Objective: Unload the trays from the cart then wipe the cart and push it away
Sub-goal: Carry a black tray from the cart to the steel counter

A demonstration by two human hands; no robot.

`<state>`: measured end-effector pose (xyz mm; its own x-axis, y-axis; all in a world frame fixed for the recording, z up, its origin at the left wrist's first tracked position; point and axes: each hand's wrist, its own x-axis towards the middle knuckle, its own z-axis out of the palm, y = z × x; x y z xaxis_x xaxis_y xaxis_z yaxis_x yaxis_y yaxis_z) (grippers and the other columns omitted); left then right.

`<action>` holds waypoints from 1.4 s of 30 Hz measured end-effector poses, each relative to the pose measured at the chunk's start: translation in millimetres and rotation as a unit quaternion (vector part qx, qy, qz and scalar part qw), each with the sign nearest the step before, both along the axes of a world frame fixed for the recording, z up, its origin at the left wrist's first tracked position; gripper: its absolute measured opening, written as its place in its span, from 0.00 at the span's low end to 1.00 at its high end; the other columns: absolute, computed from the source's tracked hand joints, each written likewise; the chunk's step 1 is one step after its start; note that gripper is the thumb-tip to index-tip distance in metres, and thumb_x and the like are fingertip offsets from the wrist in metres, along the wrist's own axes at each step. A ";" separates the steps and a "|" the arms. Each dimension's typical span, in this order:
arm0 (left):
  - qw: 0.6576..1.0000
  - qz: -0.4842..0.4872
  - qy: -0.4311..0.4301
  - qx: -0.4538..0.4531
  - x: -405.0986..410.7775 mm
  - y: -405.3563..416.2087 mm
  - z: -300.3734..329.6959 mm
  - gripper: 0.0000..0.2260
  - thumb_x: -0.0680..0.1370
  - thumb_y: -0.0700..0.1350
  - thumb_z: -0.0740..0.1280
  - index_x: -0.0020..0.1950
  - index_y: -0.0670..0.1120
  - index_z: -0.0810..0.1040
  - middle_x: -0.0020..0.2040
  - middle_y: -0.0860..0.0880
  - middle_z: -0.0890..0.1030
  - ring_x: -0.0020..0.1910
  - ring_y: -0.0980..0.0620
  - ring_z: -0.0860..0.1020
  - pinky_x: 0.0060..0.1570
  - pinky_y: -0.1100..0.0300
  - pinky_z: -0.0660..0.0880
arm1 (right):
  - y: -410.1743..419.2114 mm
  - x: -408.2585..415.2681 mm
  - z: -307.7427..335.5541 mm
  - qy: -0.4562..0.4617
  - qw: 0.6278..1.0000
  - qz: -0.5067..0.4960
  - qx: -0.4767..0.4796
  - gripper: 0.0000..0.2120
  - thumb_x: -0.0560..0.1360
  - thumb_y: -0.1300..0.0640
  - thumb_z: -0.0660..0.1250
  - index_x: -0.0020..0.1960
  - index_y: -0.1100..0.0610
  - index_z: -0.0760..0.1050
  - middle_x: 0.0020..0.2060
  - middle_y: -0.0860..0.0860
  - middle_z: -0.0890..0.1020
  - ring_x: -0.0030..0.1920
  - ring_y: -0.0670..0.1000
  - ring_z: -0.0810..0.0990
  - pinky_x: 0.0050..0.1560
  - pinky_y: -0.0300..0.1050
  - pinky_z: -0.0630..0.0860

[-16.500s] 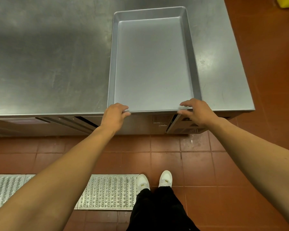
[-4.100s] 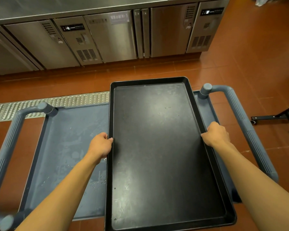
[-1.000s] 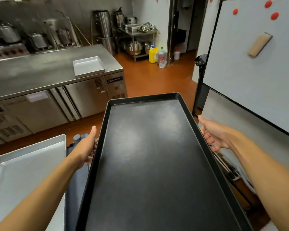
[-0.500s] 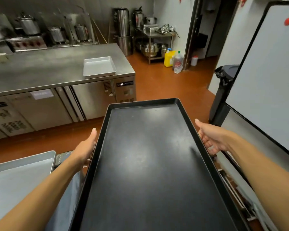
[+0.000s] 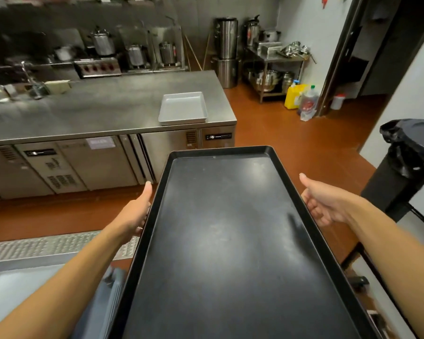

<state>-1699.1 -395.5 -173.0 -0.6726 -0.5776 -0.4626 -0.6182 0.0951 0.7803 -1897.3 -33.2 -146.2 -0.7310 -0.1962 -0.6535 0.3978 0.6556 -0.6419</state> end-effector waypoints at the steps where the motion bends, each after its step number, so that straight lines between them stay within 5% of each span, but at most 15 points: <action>1: 1.000 -0.001 -0.005 -0.008 -13.2 -5.7 -0.6 0.32 0.80 0.72 0.45 0.33 0.47 0.65 0.19 0.55 0.67 0.25 0.54 0.64 0.26 0.63 0.62 | -7.4 -20.7 -5.2 -0.004 1.000 0.006 -0.004 0.32 0.81 0.30 0.47 0.40 0.58 0.66 0.28 0.54 0.71 0.34 0.52 0.66 0.38 0.46 0.69; 5: 0.999 0.017 -0.012 -0.025 -63.5 -30.4 -4.1 0.32 0.75 0.77 0.44 0.32 0.50 0.62 0.24 0.53 0.63 0.22 0.54 0.59 0.25 0.63 0.55 | -41.9 -97.7 -20.4 -0.015 0.999 0.048 -0.020 0.32 0.81 0.29 0.45 0.40 0.57 0.66 0.23 0.51 0.72 0.31 0.51 0.66 0.35 0.44 0.68; 10: 0.997 0.069 -0.012 -0.029 -128.4 -56.2 -1.3 0.32 0.75 0.77 0.44 0.31 0.50 0.62 0.24 0.52 0.65 0.22 0.55 0.62 0.26 0.63 0.58 | -85.9 -189.2 -20.8 -0.026 0.995 0.088 -0.034 0.34 0.81 0.29 0.45 0.40 0.58 0.69 0.22 0.51 0.74 0.29 0.51 0.70 0.34 0.44 0.69; 25: 0.987 0.161 0.004 -0.015 -278.4 -178.5 -9.4 0.33 0.79 0.72 0.45 0.30 0.46 0.63 0.20 0.51 0.67 0.16 0.57 0.66 0.23 0.64 0.63 | -248.1 -380.3 -34.7 -0.039 0.988 0.146 -0.030 0.34 0.81 0.29 0.45 0.43 0.58 0.70 0.36 0.56 0.76 0.39 0.54 0.73 0.41 0.47 0.72; 30: 0.988 0.152 0.018 -0.034 -336.0 -266.3 -28.4 0.34 0.78 0.74 0.45 0.29 0.47 0.63 0.23 0.49 0.69 0.26 0.52 0.69 0.34 0.59 0.66 | -327.4 -434.6 -48.1 -0.039 0.990 0.136 -0.021 0.33 0.80 0.28 0.46 0.39 0.56 0.69 0.28 0.53 0.75 0.34 0.53 0.72 0.39 0.46 0.72; 34: 0.990 0.139 0.011 -0.035 -393.6 -338.5 -27.9 0.36 0.78 0.73 0.44 0.32 0.45 0.70 0.26 0.48 0.76 0.37 0.47 0.78 0.51 0.51 0.74 | -390.8 -479.0 -44.9 -0.033 0.992 0.125 -0.013 0.33 0.81 0.30 0.46 0.45 0.59 0.70 0.35 0.56 0.77 0.40 0.54 0.74 0.43 0.49 0.74; 37: 0.991 0.127 0.011 -0.033 -431.7 -378.7 -18.0 0.37 0.79 0.72 0.44 0.31 0.44 0.73 0.24 0.48 0.77 0.37 0.46 0.78 0.59 0.48 0.74 | -427.5 -506.2 -37.5 -0.019 0.993 0.112 -0.020 0.31 0.82 0.32 0.46 0.43 0.58 0.68 0.27 0.52 0.75 0.35 0.53 0.71 0.39 0.48 0.72; 41: 0.992 0.123 0.007 -0.017 -473.1 -419.2 -0.9 0.46 0.80 0.71 0.45 0.52 0.28 0.79 0.51 0.28 0.78 0.52 0.37 0.79 0.67 0.40 0.72 | -463.5 -543.2 -44.5 -0.031 0.994 0.101 -0.018 0.33 0.81 0.31 0.46 0.44 0.60 0.70 0.31 0.55 0.78 0.38 0.54 0.74 0.42 0.49 0.74; 42: 0.992 0.122 0.012 -0.016 -484.9 -429.6 1.5 0.45 0.80 0.71 0.46 0.46 0.31 0.82 0.50 0.27 0.77 0.50 0.37 0.80 0.63 0.40 0.75 | -472.5 -553.4 -46.6 -0.032 0.994 0.101 -0.022 0.33 0.81 0.30 0.46 0.45 0.60 0.70 0.32 0.55 0.78 0.38 0.54 0.74 0.43 0.49 0.75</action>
